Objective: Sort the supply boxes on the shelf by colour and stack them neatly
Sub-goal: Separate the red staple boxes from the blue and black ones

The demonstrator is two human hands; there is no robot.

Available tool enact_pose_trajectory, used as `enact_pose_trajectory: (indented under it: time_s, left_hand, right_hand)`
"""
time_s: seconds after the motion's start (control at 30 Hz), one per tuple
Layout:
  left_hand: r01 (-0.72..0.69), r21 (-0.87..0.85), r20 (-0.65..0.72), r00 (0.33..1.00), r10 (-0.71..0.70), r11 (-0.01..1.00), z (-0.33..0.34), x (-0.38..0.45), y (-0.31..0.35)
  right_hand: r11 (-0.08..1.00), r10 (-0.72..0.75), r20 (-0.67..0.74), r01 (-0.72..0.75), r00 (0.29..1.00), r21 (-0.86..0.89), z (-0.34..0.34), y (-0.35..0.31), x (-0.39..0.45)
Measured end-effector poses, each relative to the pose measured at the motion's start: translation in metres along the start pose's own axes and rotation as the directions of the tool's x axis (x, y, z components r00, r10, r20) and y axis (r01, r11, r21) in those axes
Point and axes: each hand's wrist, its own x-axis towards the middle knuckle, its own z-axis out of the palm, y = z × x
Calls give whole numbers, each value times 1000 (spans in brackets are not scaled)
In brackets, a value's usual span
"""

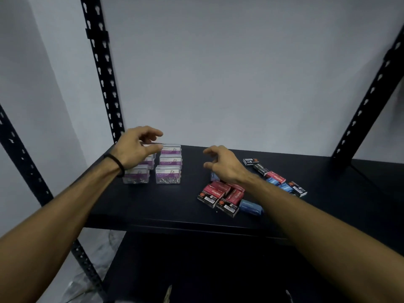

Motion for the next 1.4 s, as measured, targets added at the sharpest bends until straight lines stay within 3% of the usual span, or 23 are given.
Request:
enact_pose_trajectory:
  time_s: [0.27, 0.4, 0.5, 0.7, 0.83, 1.0, 1.4]
  left_hand:
    - [-99, -49, 266, 958, 108, 994, 105, 10, 59]
    - [-96, 34, 431, 900, 72, 995, 155, 8, 64]
    - [-96, 118, 498, 867, 25, 988, 176, 7, 63]
    - [-178, 223, 558, 830, 24, 958, 188, 12, 64]
    - [-189, 265, 605, 796, -11, 946, 189, 14, 66]
    - [-229, 290, 621, 784, 0, 929, 189, 14, 66]
    - [-101, 166, 590, 808, -17, 981, 189, 15, 66]
  right_hand:
    - [992, 120, -53, -121, 991, -26, -48, 46, -26]
    - [979, 165, -73, -172, 984, -106, -62, 72, -41]
    - [969, 190, -10, -189, 982, -159, -64, 84, -50]
    - [959, 172, 128, -136, 977, -249, -60, 87, -54]
    - [940, 164, 146, -109, 976, -323, -62, 87, -51]
    - [950, 189, 154, -141, 970, -280, -63, 89, -49]
    - [956, 203, 112, -172, 973, -238, -65, 91, -49]
